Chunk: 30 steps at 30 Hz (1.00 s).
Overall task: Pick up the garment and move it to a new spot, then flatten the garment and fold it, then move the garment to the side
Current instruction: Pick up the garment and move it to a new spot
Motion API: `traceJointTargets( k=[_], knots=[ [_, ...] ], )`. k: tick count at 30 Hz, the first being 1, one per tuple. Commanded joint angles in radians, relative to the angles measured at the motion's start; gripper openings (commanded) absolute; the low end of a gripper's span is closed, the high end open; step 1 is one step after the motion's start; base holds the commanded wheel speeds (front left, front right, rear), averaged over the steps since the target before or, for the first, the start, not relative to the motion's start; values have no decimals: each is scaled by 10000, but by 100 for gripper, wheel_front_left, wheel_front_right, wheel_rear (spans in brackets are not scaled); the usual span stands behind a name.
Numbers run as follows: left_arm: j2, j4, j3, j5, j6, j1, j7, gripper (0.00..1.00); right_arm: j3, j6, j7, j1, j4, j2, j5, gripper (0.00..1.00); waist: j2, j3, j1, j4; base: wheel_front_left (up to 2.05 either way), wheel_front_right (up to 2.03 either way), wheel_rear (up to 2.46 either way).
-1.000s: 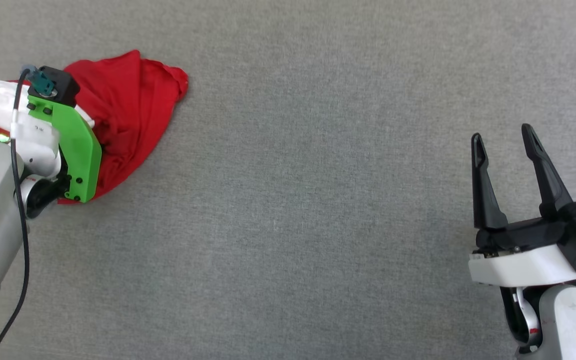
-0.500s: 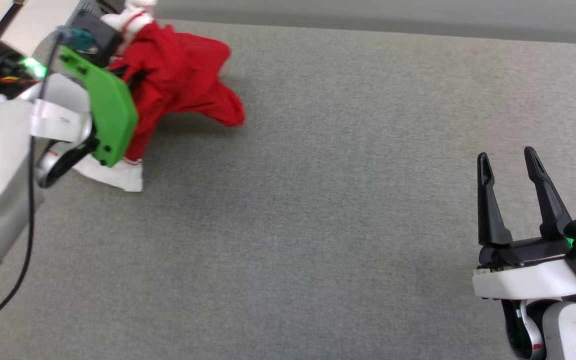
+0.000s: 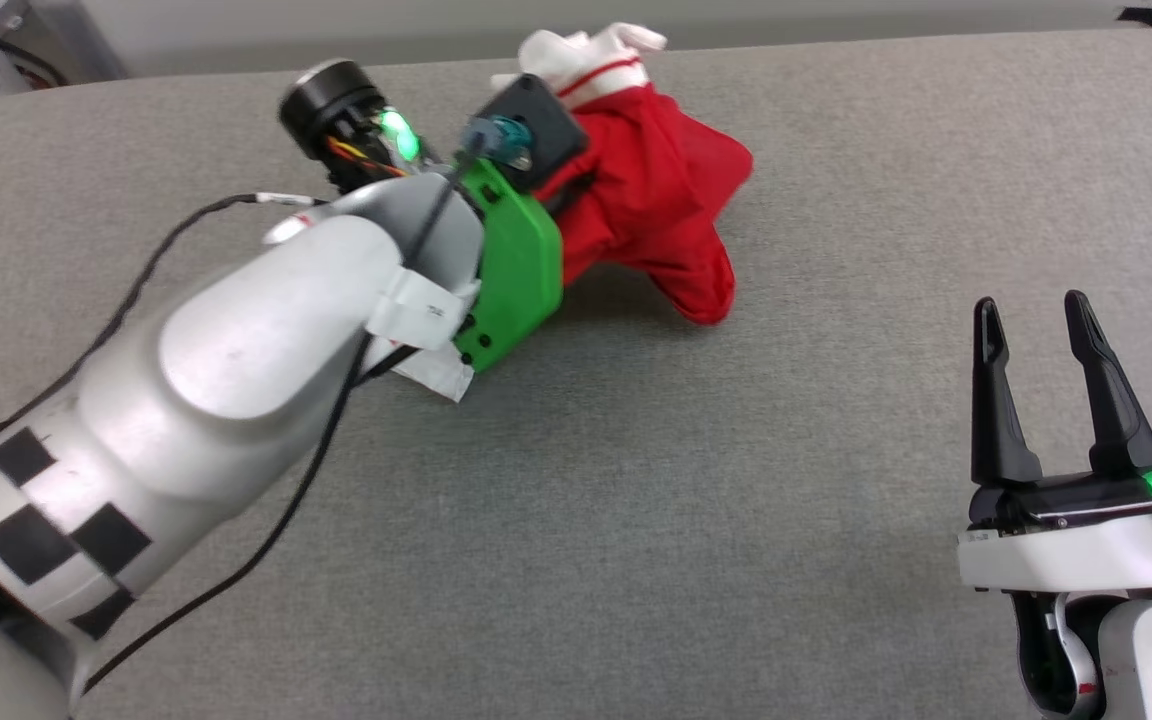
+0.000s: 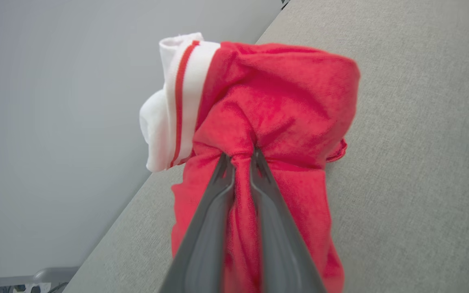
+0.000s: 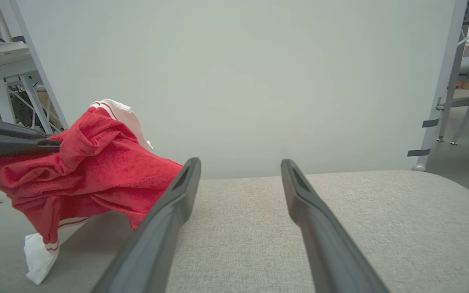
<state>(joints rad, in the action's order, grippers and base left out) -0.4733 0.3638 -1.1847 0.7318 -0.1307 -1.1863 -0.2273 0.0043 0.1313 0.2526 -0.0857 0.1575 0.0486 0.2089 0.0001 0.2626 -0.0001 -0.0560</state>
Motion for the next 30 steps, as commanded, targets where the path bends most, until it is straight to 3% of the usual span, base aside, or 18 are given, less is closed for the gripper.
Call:
traceJointTargets(
  k=[1, 9, 14, 23, 24, 25, 30],
  knots=[
    [296, 157, -203, -27, 0, -290, 149, 0, -14, -6, 92, -184, -7, 17, 69, 100, -1, 359, 1, -653, 0, 0, 0],
    [2145, 1242, -931, -401, 0, 128, 659, 0, -202, -6, 92, -309, 27, 17, 321, 100, -1, 748, 1, -1211, 0, 0, 0],
    [3122, 1415, -951, -1357, 0, 1484, 146, 0, -201, -6, 92, -345, 59, 17, 353, 100, -1, 978, 1, -1288, 0, 0, 0],
    [3687, 1799, -954, -1668, 0, 2530, 271, 0, -207, -6, 92, -429, -20, 16, 255, 100, -1, 1049, 1, -1026, 0, 0, 0],
    [3710, 1918, -954, -1717, 0, 2474, 596, 18, -207, -6, 92, -421, -40, 16, 225, 100, -1, 992, 1, -961, 0, 0, 0],
    [3727, 2044, -954, -1756, 0, 2407, 919, 100, -210, -6, 92, -407, -55, 16, 199, 100, -1, 933, 1, -907, 0, 0, 0],
    [3958, 3006, -802, -1714, 19, 2093, 3097, 100, -251, -6, 92, -191, -142, 16, 37, 100, -1, 348, 1, -546, 0, 0, 0]
  ],
)
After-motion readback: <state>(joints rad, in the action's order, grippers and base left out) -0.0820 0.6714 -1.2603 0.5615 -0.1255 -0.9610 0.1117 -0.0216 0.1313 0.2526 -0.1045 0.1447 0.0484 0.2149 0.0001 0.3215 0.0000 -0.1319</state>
